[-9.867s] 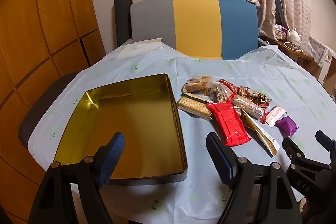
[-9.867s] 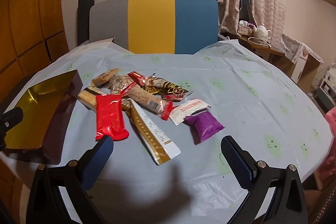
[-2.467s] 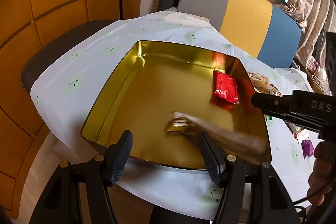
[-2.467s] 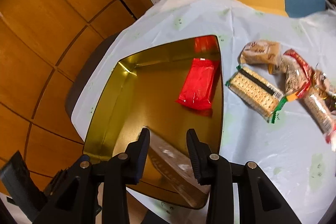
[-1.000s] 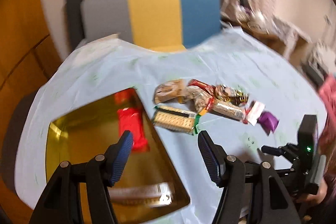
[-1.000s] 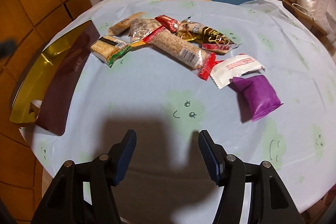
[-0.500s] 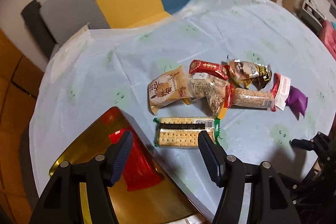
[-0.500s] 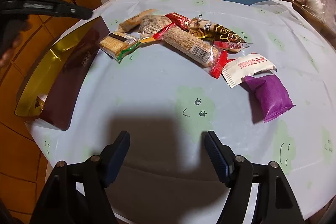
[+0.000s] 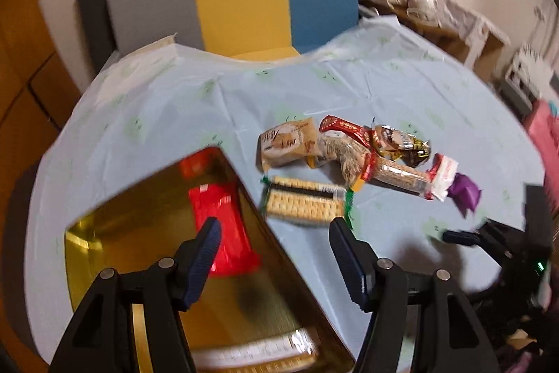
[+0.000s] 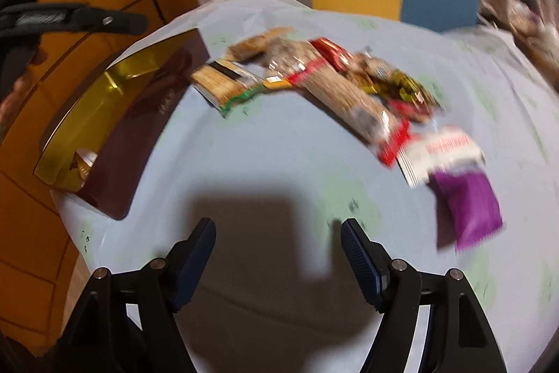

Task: Organize snacks
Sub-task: 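Grasp the striped cracker pack with the right tool and lift it, then grasp the round pastry bag with the left tool and carry it over the tin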

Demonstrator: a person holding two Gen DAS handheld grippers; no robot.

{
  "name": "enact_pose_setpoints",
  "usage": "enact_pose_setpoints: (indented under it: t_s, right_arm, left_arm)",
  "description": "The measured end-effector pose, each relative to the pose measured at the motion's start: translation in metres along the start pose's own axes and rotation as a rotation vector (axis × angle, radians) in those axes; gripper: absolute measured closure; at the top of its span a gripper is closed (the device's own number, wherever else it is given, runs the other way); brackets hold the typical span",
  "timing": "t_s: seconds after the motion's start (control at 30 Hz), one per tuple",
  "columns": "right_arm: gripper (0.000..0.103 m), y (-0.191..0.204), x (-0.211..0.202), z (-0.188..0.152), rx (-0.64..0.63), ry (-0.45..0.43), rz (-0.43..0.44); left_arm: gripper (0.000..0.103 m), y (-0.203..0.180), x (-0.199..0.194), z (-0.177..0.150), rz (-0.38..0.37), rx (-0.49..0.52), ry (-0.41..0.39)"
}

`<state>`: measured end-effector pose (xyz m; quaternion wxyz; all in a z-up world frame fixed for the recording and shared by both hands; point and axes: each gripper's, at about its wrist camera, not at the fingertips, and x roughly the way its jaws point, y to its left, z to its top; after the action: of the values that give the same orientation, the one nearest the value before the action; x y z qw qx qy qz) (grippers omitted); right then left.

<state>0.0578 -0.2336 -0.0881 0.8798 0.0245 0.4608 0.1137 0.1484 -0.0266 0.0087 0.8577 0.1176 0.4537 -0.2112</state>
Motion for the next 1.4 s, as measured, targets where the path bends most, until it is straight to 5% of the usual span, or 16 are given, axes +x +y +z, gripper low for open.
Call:
enact_pose_setpoints:
  t_s: [0.2, 0.47, 0.67, 0.7, 0.8, 1.13, 1.4]
  right_arm:
    - [0.044, 0.021, 0.016, 0.049, -0.212, -0.033, 0.035]
    - [0.044, 0.060, 0.068, 0.114, -0.460, 0.027, 0.081]
    - [0.044, 0.073, 0.105, 0.135, -0.530, 0.084, 0.046]
    - [0.052, 0.074, 0.110, 0.135, -0.530, 0.100, 0.046]
    - [0.053, 0.074, 0.108, 0.128, -0.515, 0.100, 0.040]
    - [0.053, 0.036, 0.052, 0.055, -0.379, 0.138, 0.018]
    - [0.052, 0.009, 0.024, 0.018, -0.267, 0.111, 0.032]
  left_arm:
    - [0.038, 0.021, -0.020, -0.045, 0.011, -0.109, -0.011]
    - [0.038, 0.048, -0.032, -0.085, 0.011, -0.250, -0.010]
    - [0.038, 0.058, -0.032, -0.094, 0.013, -0.299, -0.009]
    - [0.038, 0.058, -0.032, -0.094, 0.014, -0.298, -0.009]
    - [0.038, 0.055, -0.030, -0.091, 0.020, -0.283, -0.008]
    - [0.038, 0.025, -0.020, -0.041, 0.078, -0.073, 0.010]
    - [0.031, -0.039, 0.031, 0.025, 0.131, 0.327, 0.096]
